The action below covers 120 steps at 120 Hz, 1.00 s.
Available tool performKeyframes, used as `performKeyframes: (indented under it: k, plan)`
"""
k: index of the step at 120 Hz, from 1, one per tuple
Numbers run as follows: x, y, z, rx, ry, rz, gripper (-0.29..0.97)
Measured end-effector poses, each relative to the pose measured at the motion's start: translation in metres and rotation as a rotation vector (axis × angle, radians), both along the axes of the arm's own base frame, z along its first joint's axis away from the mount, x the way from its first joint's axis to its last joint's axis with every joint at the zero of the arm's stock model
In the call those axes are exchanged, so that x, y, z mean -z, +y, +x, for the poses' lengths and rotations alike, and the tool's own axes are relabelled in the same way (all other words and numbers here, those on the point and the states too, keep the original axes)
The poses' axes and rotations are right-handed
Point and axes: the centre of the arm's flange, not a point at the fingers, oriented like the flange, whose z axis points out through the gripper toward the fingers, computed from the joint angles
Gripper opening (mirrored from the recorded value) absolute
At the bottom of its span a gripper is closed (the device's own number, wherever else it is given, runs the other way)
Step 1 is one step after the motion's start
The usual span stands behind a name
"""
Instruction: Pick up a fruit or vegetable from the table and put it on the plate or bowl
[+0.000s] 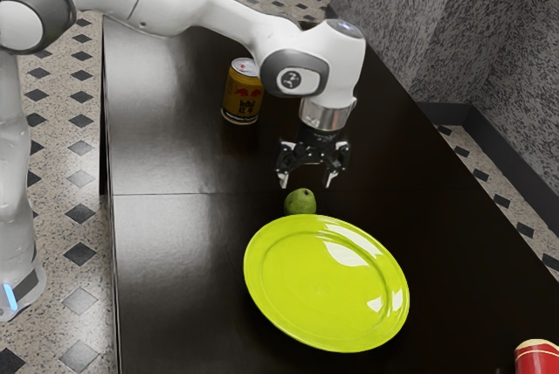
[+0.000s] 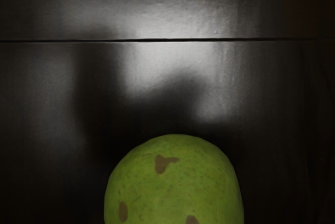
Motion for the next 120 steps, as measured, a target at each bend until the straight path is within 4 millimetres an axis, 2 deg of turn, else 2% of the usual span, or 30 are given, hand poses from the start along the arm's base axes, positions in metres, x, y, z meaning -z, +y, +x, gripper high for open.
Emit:
performKeyframes:
  k: [57,100,120]
  plan:
    - [0.033,0.007,0.009,-0.036,0.019,-0.003,0.68]
    - [0.046,-0.012,0.011,-0.011,0.023,-0.005,0.68]
    - [0.054,-0.01,0.014,-0.017,0.029,-0.005,0.68]
